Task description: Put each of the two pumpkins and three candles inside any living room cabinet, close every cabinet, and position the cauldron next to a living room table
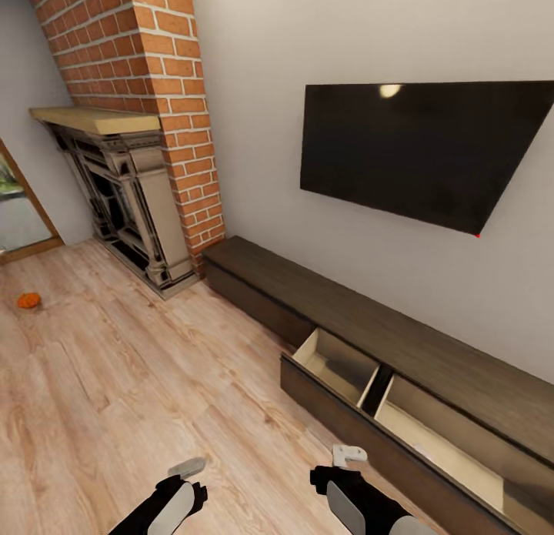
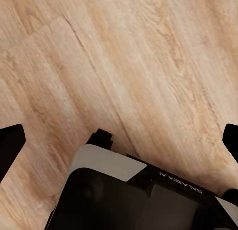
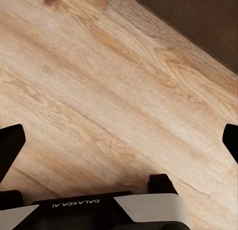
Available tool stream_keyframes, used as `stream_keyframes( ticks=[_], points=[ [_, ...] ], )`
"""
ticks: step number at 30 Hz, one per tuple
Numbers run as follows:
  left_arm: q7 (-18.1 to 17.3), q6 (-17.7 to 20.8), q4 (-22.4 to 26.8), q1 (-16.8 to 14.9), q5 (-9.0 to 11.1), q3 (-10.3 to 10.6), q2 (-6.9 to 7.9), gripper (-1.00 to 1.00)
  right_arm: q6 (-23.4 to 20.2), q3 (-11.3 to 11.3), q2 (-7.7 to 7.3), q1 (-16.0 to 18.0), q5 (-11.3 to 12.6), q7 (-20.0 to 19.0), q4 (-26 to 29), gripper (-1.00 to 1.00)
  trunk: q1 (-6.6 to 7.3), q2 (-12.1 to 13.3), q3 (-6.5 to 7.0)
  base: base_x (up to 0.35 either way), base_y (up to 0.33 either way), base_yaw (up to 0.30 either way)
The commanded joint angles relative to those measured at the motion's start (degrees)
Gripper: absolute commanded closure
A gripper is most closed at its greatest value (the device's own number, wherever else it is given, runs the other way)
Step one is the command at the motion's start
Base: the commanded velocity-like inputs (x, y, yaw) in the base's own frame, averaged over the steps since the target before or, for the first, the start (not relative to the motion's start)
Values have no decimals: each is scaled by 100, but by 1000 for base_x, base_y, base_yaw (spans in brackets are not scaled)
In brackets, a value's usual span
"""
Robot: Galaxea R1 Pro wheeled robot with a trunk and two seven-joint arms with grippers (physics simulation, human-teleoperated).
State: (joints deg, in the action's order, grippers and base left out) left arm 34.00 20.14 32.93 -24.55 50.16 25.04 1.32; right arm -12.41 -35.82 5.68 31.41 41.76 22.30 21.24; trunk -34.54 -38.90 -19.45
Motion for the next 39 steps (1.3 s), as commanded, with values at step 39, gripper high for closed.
stream_keyframes(
  ticks=[39],
  points=[
    [44,17,12,-6,38,41,10,-100,160,-163,-5,5,34,46,12,-100,-3,-6,-8,235,193,291]
  ],
)
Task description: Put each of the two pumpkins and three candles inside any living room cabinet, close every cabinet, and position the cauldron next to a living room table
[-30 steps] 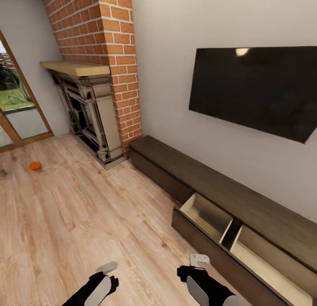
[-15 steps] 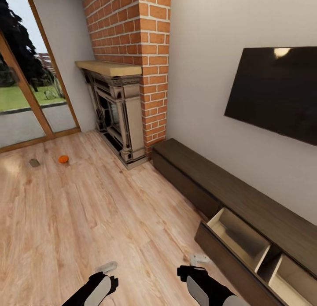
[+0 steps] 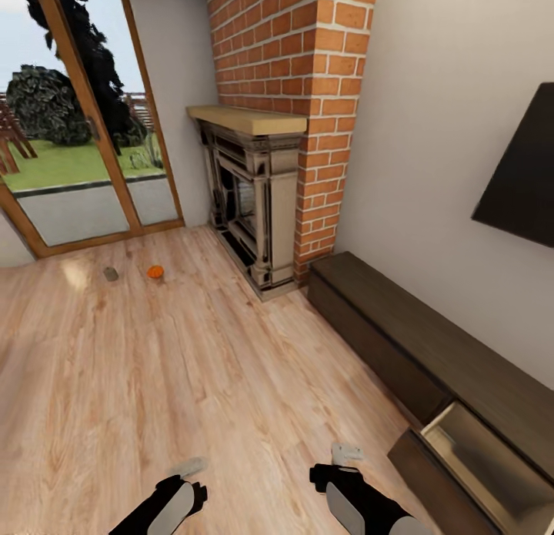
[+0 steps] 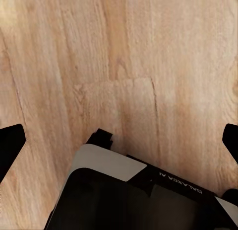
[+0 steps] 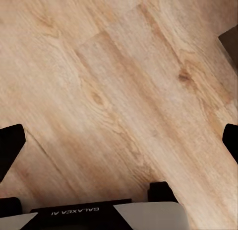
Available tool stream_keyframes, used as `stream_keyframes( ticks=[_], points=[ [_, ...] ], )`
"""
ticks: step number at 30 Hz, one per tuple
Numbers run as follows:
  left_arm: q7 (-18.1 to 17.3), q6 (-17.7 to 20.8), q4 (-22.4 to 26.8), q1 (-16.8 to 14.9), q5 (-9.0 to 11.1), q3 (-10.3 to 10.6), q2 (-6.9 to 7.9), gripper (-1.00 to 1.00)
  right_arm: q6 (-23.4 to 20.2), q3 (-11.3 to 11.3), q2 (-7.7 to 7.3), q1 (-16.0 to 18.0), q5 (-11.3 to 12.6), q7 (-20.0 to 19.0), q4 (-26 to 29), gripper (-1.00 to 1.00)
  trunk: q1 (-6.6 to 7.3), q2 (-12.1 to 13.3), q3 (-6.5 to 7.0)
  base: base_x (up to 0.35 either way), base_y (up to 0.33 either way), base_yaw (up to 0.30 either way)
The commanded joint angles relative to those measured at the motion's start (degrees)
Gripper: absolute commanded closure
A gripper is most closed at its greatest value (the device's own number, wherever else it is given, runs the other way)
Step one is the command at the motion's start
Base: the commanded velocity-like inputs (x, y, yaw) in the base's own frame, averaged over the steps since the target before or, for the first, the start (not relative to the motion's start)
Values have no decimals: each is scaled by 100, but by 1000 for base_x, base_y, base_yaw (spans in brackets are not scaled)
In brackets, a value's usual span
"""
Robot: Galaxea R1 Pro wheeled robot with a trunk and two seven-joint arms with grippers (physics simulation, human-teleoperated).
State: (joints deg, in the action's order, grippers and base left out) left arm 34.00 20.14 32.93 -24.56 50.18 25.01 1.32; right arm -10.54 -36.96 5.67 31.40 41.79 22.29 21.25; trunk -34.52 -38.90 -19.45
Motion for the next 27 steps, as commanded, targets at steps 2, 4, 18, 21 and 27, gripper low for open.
stream_keyframes(
  ticks=[2,4,18,21,27],
  points=[
    [42,17,12,-5,36,45,8,-100,-28,-48,-4,6,31,47,11,-100,-4,-6,-8,275,220,291],
    [42,17,12,-5,36,42,10,-100,-30,-48,-4,6,31,47,11,-100,-4,-6,-8,275,220,291],
    [39,19,12,-5,54,40,8,-100,-33,-57,-4,4,30,55,11,-100,-4,-6,-8,271,229,291],
    [37,18,11,-5,54,40,8,-100,-33,-57,-4,3,30,56,11,-100,-4,-6,-8,258,246,291],
    [37,17,12,-5,54,40,8,-100,-33,-57,-4,2,30,49,11,-100,-4,-6,-8,258,246,291]
  ],
)
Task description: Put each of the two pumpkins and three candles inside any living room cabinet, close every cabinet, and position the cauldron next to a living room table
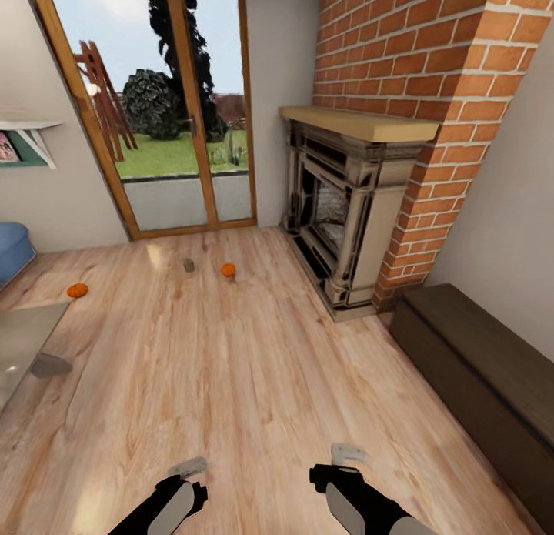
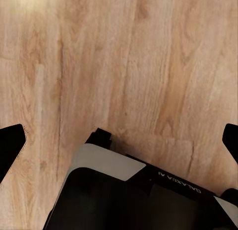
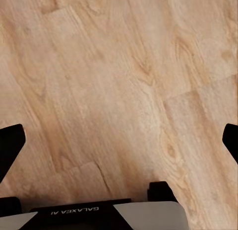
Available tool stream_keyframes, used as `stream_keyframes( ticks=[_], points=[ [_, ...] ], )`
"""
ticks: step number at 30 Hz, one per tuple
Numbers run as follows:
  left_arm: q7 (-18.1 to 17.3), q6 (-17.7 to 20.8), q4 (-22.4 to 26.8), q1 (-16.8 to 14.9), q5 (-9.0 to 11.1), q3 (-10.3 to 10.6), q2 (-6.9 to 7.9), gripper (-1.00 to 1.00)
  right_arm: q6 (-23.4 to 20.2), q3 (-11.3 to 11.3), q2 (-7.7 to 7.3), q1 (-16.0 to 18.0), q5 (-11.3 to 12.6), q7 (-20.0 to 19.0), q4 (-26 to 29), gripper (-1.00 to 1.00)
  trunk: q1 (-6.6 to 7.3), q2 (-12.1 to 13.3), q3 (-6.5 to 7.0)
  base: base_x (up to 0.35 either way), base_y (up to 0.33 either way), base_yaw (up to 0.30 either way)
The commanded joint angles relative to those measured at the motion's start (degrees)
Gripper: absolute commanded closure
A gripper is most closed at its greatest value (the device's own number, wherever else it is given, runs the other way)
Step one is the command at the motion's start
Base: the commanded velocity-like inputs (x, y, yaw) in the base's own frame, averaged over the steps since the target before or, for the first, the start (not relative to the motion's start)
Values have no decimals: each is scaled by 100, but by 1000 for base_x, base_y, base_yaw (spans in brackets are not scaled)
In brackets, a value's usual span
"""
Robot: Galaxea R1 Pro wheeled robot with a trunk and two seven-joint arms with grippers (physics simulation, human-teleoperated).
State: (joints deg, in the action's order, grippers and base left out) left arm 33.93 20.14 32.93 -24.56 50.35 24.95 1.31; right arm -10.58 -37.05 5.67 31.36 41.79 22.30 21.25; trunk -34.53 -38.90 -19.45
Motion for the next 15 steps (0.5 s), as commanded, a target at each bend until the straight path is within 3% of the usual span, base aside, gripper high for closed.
stream_keyframes(
  ticks=[1,15],
  points=[
    [45,16,12,-5,36,45,9,-100,-26,-48,-4,6,31,47,10,-100,-4,-6,-8,258,246,291],
    [43,16,7,-5,36,45,9,-100,-15,-48,-4,7,31,46,10,-100,-4,-6,-8,264,236,291]
  ],
)
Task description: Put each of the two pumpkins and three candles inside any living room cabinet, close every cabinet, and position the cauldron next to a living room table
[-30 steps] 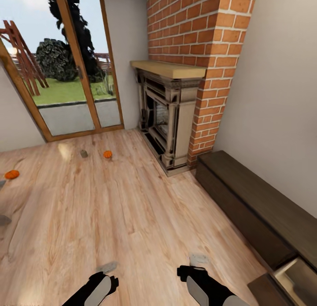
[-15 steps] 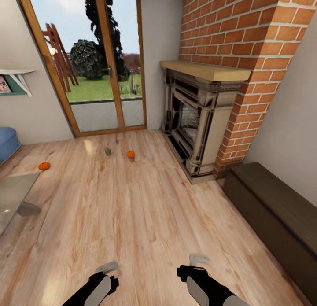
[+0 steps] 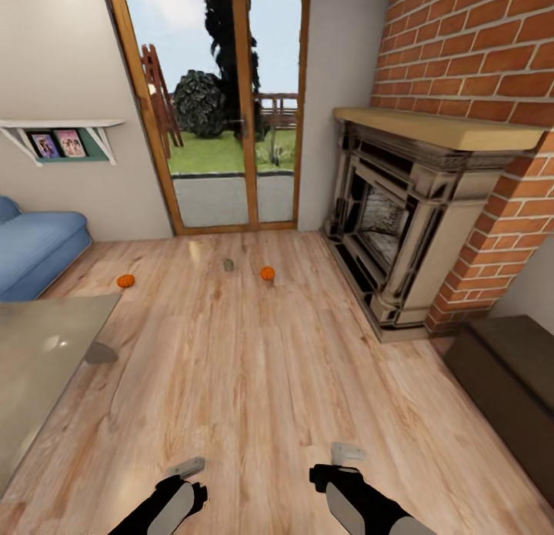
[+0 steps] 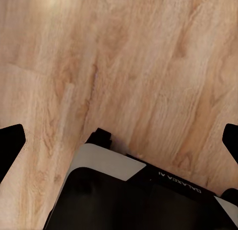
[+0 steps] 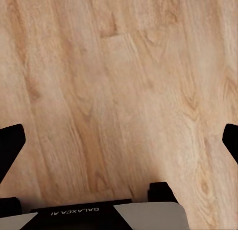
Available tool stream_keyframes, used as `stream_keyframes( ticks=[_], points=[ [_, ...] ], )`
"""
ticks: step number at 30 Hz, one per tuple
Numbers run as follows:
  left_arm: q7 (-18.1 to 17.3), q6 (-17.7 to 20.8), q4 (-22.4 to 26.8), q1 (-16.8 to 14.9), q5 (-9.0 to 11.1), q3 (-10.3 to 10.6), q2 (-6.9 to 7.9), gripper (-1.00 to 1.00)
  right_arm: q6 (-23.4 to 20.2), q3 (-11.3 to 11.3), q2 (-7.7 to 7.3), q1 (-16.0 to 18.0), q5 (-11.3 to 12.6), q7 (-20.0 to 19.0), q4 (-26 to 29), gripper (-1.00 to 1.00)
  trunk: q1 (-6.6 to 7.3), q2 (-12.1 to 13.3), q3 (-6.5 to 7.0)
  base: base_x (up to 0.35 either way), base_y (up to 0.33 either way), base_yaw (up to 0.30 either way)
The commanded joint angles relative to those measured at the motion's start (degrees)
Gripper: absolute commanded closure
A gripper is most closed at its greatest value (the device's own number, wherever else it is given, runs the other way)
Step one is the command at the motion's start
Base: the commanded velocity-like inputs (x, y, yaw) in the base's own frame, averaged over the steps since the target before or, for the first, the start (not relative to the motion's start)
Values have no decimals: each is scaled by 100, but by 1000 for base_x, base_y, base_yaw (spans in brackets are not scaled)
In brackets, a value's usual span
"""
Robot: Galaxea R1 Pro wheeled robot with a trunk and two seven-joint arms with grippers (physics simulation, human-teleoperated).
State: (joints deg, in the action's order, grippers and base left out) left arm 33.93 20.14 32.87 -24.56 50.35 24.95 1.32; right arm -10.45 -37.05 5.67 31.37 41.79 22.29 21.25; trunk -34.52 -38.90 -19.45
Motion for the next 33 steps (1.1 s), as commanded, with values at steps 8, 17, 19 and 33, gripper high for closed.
stream_keyframes(
  ticks=[8,17,19,33],
  points=[
    [43,16,9,-5,36,52,9,-100,-18,-48,-4,6,30,48,11,-100,-4,-6,1,308,106,292],
    [43,16,14,-5,28,53,9,-100,-18,-48,-4,7,30,47,11,-100,-4,-6,20,331,3,278],
    [43,16,11,-5,22,53,9,-100,-18,-47,-4,5,30,47,11,-100,-4,-6,22,332,0,100],
    [43,16,10,-5,14,62,9,-100,-13,-47,-4,5,30,47,11,-100,-4,-6,23,332,0,7]
  ],
)
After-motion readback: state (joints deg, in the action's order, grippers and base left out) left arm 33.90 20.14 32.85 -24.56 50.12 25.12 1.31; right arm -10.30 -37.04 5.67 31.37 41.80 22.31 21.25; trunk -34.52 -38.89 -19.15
